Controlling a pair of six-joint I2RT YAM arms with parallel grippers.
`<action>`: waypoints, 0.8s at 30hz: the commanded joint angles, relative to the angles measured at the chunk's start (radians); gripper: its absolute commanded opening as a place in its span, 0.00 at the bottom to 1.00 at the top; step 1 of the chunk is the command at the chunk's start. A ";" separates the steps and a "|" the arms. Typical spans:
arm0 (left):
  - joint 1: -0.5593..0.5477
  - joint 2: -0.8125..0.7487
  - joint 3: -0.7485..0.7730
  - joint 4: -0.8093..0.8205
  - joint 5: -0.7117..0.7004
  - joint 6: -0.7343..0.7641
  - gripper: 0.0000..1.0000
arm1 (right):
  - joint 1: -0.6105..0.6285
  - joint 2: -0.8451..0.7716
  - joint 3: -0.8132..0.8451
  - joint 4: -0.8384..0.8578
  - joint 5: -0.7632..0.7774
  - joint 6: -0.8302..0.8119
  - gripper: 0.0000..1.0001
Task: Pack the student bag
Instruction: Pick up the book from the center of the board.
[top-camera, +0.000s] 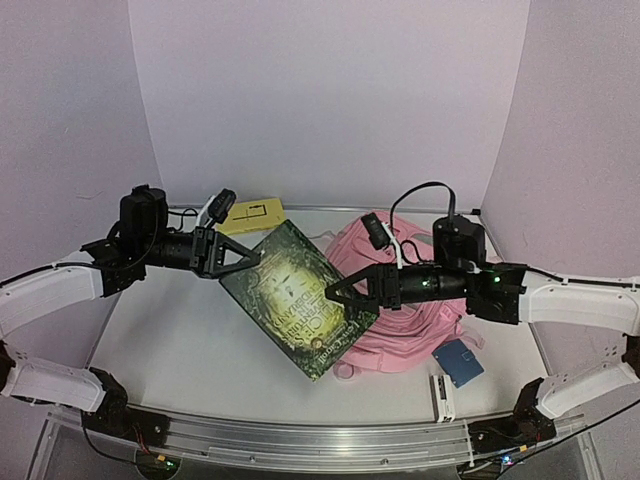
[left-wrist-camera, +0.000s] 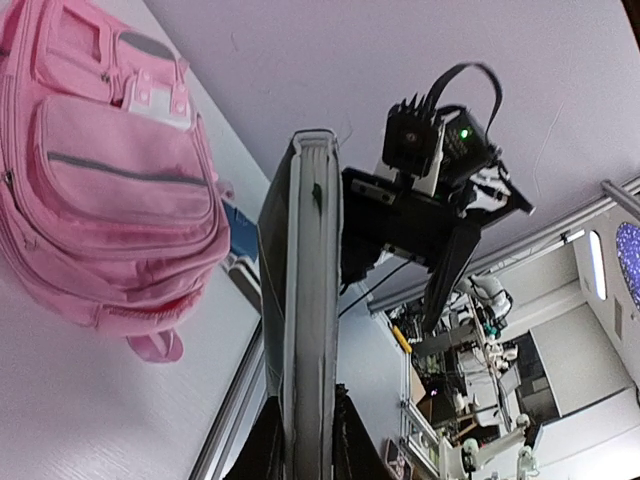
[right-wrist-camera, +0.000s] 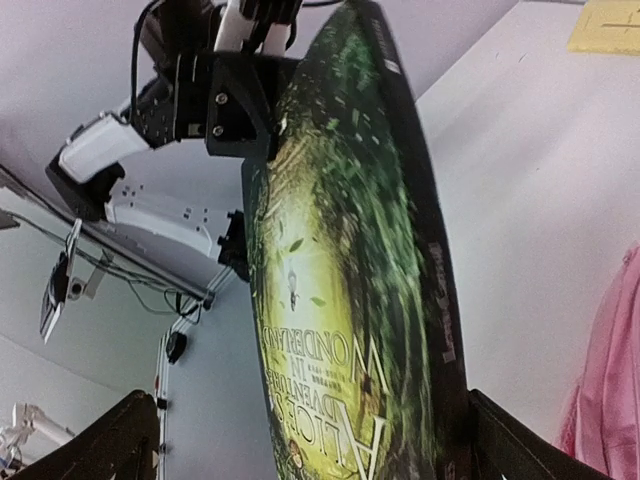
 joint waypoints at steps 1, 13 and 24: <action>0.022 -0.059 0.005 0.360 -0.065 -0.165 0.00 | 0.003 -0.098 -0.092 0.164 0.221 0.132 0.98; 0.024 -0.033 0.019 0.504 -0.052 -0.244 0.00 | 0.003 -0.099 -0.239 0.595 0.122 0.333 0.85; 0.023 0.020 0.023 0.364 -0.122 -0.193 0.11 | 0.002 -0.054 -0.215 0.677 0.244 0.355 0.00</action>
